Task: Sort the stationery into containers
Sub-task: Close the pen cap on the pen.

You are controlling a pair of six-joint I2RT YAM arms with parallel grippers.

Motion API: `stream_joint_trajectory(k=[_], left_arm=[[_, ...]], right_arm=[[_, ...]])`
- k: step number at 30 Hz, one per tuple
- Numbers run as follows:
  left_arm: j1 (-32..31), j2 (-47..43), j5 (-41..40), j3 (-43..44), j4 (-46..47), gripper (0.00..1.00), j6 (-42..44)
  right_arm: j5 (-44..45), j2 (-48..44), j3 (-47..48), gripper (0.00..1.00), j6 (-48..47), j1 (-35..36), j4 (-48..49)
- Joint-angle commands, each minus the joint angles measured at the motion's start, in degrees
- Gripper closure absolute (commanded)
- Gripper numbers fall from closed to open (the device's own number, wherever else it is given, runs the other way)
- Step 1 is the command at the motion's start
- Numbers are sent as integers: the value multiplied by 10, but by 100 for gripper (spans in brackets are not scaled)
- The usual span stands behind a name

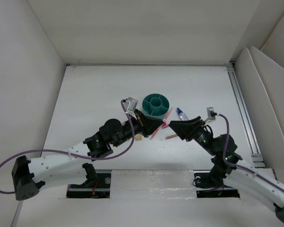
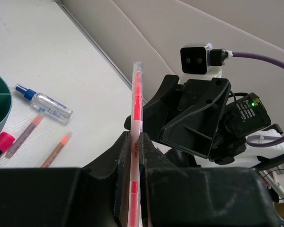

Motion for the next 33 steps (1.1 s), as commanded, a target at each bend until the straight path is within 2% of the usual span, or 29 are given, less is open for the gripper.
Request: stream_joint_trajectory(k=[1, 11, 17, 23, 33], left_arm=[[0, -9, -11, 9, 31, 100, 4], [0, 2, -23, 3, 44, 100, 10], [0, 14, -12, 3, 55, 100, 10], [0, 14, -6, -2, 60, 100, 5], [0, 19, 10, -2, 66, 100, 5]], right_arm=[[-17, -13, 0, 47, 10, -3, 66], [17, -50, 13, 46, -19, -3, 16], [9, -17, 31, 46, -19, -3, 3], [3, 30, 44, 46, -19, -3, 37], [-3, 54, 51, 46, -9, -3, 88]])
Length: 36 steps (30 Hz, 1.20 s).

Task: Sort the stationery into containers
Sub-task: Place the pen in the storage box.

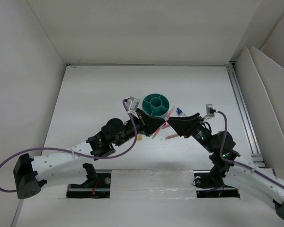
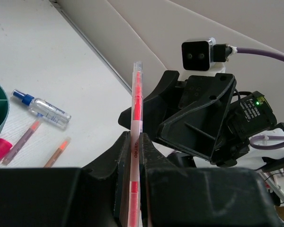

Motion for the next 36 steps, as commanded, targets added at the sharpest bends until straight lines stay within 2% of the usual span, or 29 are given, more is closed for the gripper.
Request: stream_joint_trajectory(k=[1, 8, 12, 13, 16, 20, 25, 28, 31, 33, 36], left_arm=[[0, 4, 16, -2, 36, 100, 2], [0, 9, 26, -2, 42, 100, 2], [0, 9, 32, -2, 42, 100, 2], [0, 9, 32, -2, 42, 100, 2], [0, 9, 32, -2, 42, 100, 2], [0, 9, 32, -8, 42, 100, 2], [0, 9, 14, -2, 28, 100, -3], [0, 9, -1, 19, -13, 100, -3], [0, 9, -7, 34, -71, 90, -3], [0, -2, -22, 41, -114, 76, -9], [0, -20, -39, 41, -151, 69, -15]], right_arm=[[-9, 4, 29, 46, 1, -3, 54], [-14, 40, 40, 50, 1, -3, 80], [-14, 52, 46, 64, 6, -3, 96], [-14, 57, 46, 73, 6, -3, 102], [-19, 63, 46, 90, 6, -3, 103], [-19, 63, 51, 100, 6, -3, 103], [-7, 52, 51, 100, -4, -3, 89], [1, 47, 63, 100, -63, -8, 54], [27, 65, 85, 100, -125, -13, 27], [27, 85, 102, 100, -148, -36, 20], [15, 139, 125, 100, -190, -63, 20]])
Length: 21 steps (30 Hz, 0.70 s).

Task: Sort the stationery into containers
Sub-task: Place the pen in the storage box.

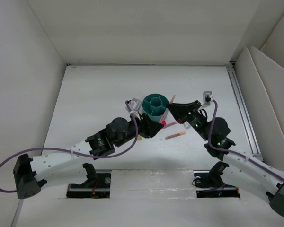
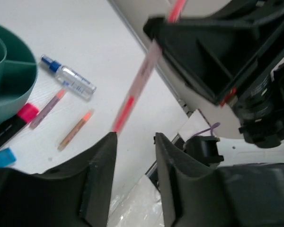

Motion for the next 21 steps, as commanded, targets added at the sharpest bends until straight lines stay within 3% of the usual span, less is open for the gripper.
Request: stream_joint_trajectory(k=[1, 2, 5, 6, 10, 21], left_arm=[[0, -35, -29, 24, -80, 65, -8], [0, -40, -35, 24, -94, 53, -8], [0, -57, -69, 24, -164, 32, -13], [0, -65, -84, 24, -182, 18, -13], [5, -94, -96, 24, -260, 0, -7], [-14, -128, -119, 29, -323, 0, -11]], right_arm=[[-5, 52, 58, 100, -80, -31, 5], [-10, 88, 67, 100, -103, -36, 12], [-29, 164, 106, 100, -140, -52, 21], [-29, 183, 116, 100, -148, -52, 28], [-37, 260, 152, 100, -181, -57, 63], [-70, 391, 224, 100, -205, -74, 103]])
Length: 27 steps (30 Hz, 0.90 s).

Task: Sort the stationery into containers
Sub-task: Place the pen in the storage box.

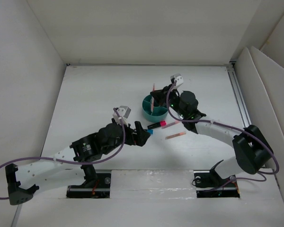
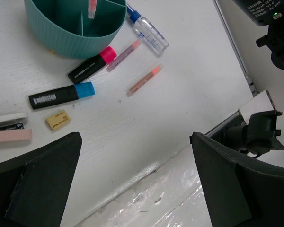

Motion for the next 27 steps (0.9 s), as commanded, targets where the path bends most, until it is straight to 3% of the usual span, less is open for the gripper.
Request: stream_joint_trajectory(k=[1, 18, 27], left_arm=[[-3, -11, -14, 24, -13, 0, 0], [-3, 11, 4, 8, 29, 0, 11], [-3, 16, 9, 8, 34, 0, 17]], right_arm=[[-21, 9, 41, 100, -15, -14, 62], [-91, 112, 101, 100, -15, -78, 83], [-85, 118, 25, 100, 3, -78, 147]])
